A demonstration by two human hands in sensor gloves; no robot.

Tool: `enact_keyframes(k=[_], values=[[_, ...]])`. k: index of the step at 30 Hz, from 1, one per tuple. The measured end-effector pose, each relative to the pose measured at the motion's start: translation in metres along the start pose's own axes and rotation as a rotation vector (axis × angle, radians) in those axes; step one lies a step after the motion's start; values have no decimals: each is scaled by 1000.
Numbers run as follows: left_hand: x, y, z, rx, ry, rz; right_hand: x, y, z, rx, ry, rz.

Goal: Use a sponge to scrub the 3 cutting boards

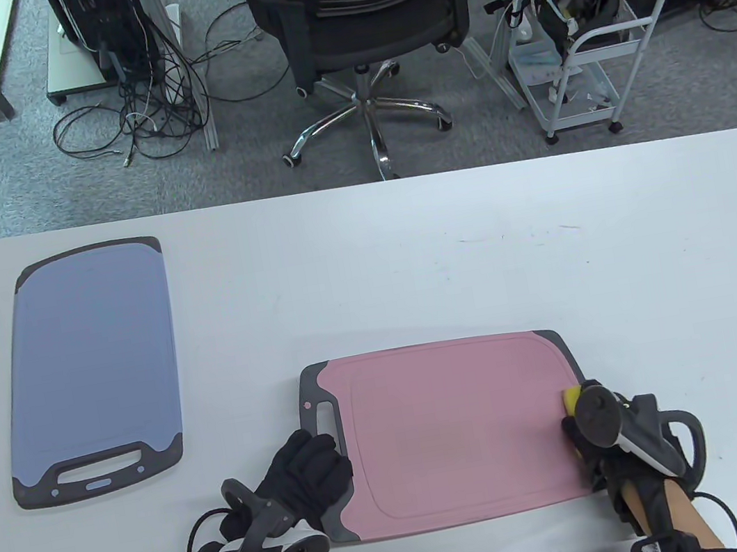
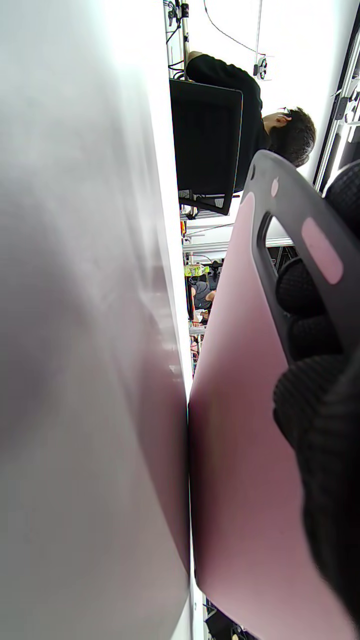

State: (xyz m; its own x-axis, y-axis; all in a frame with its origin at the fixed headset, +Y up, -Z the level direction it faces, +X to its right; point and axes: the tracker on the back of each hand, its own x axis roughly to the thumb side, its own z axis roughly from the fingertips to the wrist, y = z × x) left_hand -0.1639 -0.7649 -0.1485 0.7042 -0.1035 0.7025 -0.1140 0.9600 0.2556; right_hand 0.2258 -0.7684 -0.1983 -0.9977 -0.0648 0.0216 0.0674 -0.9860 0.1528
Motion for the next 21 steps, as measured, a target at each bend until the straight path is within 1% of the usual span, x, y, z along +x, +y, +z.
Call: enact_keyframes(k=[2,3,4,5,6,7,8,9,10,11,12,13,14,15,17,19,21], values=[[0,-1,0,1,-1,1,48,-11,2,-30,-164,-14],[0,-1,0,3,-2,0,80,-17,6,-37,-270,-37],[1,0,0,6,-4,-3,117,-24,14,-55,-388,-67],[1,0,1,7,-6,-5,148,-30,22,-71,-486,-66],[1,0,1,8,-6,-5,166,-33,28,-83,-542,-52],[0,0,1,10,-5,-1,190,-38,37,-103,-634,-16],[0,0,1,11,-3,3,207,-41,45,-135,-724,13],[-1,0,1,12,-1,6,214,-42,49,-167,-745,28],[-1,0,1,14,1,10,216,-42,52,-187,-727,43],[-1,0,2,14,0,14,209,-40,52,-179,-712,67],[-1,0,1,13,0,12,201,-39,50,-180,-702,48],[-2,0,1,11,1,15,185,-35,46,-179,-649,12],[-3,-1,1,7,4,21,165,-30,41,-149,-569,13],[-3,-1,1,3,7,25,143,-26,36,-123,-498,22],[-4,-2,0,-5,9,30,90,-15,25,-93,-334,-2],[-3,-2,0,-8,9,29,31,-2,18,-59,-134,-40],[-3,-1,0,-5,8,22,-19,8,14,-35,36,-48]])
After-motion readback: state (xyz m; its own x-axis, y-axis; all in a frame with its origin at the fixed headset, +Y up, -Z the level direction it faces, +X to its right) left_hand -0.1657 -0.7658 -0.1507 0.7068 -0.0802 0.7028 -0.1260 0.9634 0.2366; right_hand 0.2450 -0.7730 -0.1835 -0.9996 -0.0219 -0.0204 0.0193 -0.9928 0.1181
